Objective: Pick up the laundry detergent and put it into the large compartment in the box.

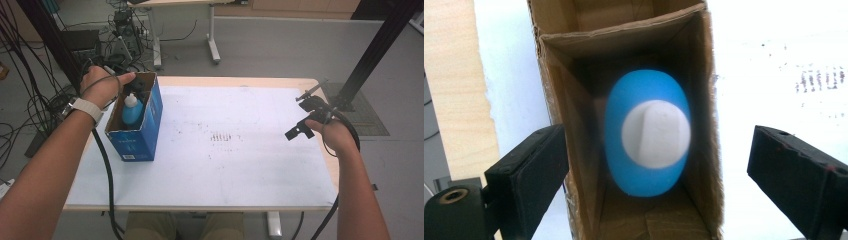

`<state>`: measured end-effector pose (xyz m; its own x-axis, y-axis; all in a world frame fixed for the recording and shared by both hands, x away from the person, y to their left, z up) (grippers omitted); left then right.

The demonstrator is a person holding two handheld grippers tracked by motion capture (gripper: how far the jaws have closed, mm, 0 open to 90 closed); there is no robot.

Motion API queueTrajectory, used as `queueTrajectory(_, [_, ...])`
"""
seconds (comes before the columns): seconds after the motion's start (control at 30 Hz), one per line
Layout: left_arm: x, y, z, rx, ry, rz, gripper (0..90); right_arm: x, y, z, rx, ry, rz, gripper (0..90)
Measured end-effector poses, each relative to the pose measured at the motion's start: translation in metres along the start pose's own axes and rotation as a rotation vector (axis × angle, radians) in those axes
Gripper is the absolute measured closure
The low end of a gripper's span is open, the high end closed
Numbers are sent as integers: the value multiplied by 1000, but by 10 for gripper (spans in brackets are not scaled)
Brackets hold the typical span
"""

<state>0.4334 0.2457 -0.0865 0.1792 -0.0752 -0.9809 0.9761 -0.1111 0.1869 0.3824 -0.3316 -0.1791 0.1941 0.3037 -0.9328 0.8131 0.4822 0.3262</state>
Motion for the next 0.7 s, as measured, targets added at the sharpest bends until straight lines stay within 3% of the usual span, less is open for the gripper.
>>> queueTrajectory(0.4, [-25,-1,17,83,-9,22,79,-2,-2,0,-4,1,5,85])
queueTrajectory(0.5, [-37,0,25,150,-27,28,80,-4,-2,-1,-4,1,7,85])
queueTrajectory(0.57, [-39,0,26,165,-37,27,85,-5,-1,-1,-5,-1,6,85])
queueTrajectory(0.6, [-44,-1,31,206,-44,34,87,-5,-1,-1,-5,-1,7,84])
queueTrajectory(0.7, [-46,-2,34,242,-52,39,82,-6,-2,-1,-6,1,9,85])
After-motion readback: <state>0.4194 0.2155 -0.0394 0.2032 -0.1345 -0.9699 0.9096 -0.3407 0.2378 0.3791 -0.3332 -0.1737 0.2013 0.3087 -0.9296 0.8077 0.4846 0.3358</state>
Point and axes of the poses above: each handheld gripper's, and its own axes: x roughly forward along the jaws, y roughly out of its top, z roughly to its right, the point moved 1 cm from there along x, roughly forward along the jaws, and after that the axes turned 1 degree about y, right-handed, at the moved point
